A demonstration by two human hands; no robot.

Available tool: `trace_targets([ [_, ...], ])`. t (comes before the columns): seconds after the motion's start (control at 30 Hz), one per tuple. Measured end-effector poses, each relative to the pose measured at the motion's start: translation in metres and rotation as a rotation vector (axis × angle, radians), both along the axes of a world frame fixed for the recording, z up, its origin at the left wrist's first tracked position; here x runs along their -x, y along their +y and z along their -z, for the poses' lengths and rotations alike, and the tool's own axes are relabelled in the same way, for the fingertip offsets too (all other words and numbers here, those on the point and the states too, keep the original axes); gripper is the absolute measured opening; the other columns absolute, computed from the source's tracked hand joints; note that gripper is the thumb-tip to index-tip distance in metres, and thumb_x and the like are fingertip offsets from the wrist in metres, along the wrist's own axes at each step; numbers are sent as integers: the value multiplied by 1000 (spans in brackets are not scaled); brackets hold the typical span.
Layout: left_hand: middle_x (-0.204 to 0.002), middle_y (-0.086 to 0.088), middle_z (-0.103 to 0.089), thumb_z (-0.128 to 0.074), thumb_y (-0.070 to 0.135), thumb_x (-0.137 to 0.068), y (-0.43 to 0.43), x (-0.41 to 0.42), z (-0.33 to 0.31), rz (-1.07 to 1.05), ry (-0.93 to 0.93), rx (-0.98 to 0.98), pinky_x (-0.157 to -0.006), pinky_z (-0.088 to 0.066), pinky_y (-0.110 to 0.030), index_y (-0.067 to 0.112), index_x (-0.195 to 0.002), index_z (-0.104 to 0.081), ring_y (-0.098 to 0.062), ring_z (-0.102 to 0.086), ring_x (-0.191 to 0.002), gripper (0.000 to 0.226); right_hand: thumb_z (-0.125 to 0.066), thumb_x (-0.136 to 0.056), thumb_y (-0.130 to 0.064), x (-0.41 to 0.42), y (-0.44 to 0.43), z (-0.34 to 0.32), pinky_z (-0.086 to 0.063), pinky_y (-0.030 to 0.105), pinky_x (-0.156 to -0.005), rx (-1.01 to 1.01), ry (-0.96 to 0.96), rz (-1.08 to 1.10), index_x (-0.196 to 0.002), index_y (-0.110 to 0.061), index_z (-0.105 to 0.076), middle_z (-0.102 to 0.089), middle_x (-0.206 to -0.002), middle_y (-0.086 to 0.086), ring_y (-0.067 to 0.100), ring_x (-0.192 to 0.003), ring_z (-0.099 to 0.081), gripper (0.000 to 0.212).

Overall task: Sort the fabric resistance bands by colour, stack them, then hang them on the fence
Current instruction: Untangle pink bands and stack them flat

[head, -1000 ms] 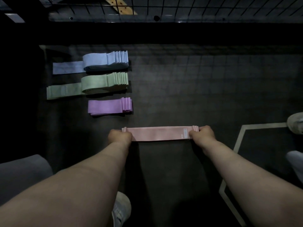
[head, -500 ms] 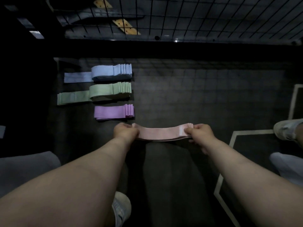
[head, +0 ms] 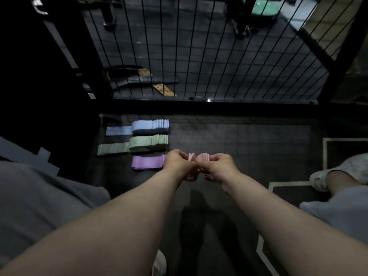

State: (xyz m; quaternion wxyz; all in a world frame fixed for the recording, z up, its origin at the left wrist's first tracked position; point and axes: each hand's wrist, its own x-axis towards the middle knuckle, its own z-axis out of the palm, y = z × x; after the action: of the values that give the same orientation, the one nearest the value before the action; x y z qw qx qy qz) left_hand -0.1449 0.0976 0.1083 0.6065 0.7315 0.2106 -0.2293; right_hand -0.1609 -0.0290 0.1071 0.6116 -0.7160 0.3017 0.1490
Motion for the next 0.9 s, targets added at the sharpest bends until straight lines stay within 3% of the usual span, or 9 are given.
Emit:
trace_targets([
  [0.1, -92, -19, -69, -80, 7, -78, 14, 8, -22, 9, 1, 18, -61, -61, -35, 8, -89, -57, -27, -67, -72, 25, -77, -85, -22, 11, 10, -23, -55, 29, -59, 28, 0, -51, -103, -9, -64, -75, -90, 13, 24, -84, -74, 26],
  [0.17, -96, -20, -72, -83, 10, -75, 23, 16, -40, 26, -10, 19, -81, -60, -47, 10, -83, -61, -33, -70, -83, 23, -76, -86, -21, 18, 17, -39, -60, 35, -66, 15, -10, -59, -105, -7, -62, -74, -94, 14, 22, -83, -73, 27],
  [0.27, -83, -13, -66, -74, 2, -81, 34, 29, -61, 20, -12, 92, -58, -58, -27, 11, -84, -58, -21, -61, -63, 19, -72, -90, -23, 27, 33, -62, -55, 28, -60, -68, -12, -64, -107, -4, -62, -73, -95, 13, 17, -74, -68, 27],
  [0.33, -75, -5, -61, -65, -4, -83, 40, 39, -76, 11, -1, 136, -39, -37, -13, 12, -88, -53, -11, -50, -44, 21, -73, -89, -27, 32, 41, -74, -55, 24, -55, -101, 20, -53, -109, -9, -60, -73, -90, 9, 12, -68, -67, 30],
  [0.47, -74, -10, -60, -54, -9, -69, 50, 57, -102, 17, 2, 187, -51, -33, -25, 10, -85, -56, -19, -50, -59, 25, -70, -92, -17, 44, 46, -94, -51, 22, -48, -179, 38, -48, -112, -12, -55, -64, -62, 1, 6, -43, -59, 26],
  [0.57, -68, -13, -54, -56, -6, -62, 57, 71, -120, 101, -31, 231, -57, -35, -31, 3, -80, -60, -23, -50, -66, 20, -67, -92, -13, 58, 46, -111, -55, 24, -53, -124, 4, -67, -109, -7, -60, -69, -70, 7, 10, -51, -64, 19],
  [0.7, -63, -8, -51, -49, -1, -75, 64, 83, -133, 72, -51, 257, -45, -48, -22, 7, -70, -56, -21, -55, -56, 11, -70, -90, -14, 72, 48, -131, -56, 27, -58, -26, -44, -75, -117, 0, -63, -74, -104, 16, 21, -77, -69, 31],
  [0.8, -58, -10, -51, -51, -10, -76, 66, 90, -137, 31, -130, 291, -55, -55, -29, 1, -74, -59, -16, -53, -41, 14, -67, -93, -16, 83, 48, -146, -54, 24, -53, 2, -83, -126, -106, -5, -64, -76, -90, 10, 15, -67, -69, 17],
  [0.9, -51, -7, -52, -63, -10, -79, 71, 104, -141, 53, -183, 301, -41, -45, -20, -1, -77, -61, -11, -48, -35, 9, -66, -94, -18, 96, 52, -158, -56, 25, -57, 40, -125, -169, -100, -6, -65, -71, -77, 3, 14, -63, -67, 13],
])
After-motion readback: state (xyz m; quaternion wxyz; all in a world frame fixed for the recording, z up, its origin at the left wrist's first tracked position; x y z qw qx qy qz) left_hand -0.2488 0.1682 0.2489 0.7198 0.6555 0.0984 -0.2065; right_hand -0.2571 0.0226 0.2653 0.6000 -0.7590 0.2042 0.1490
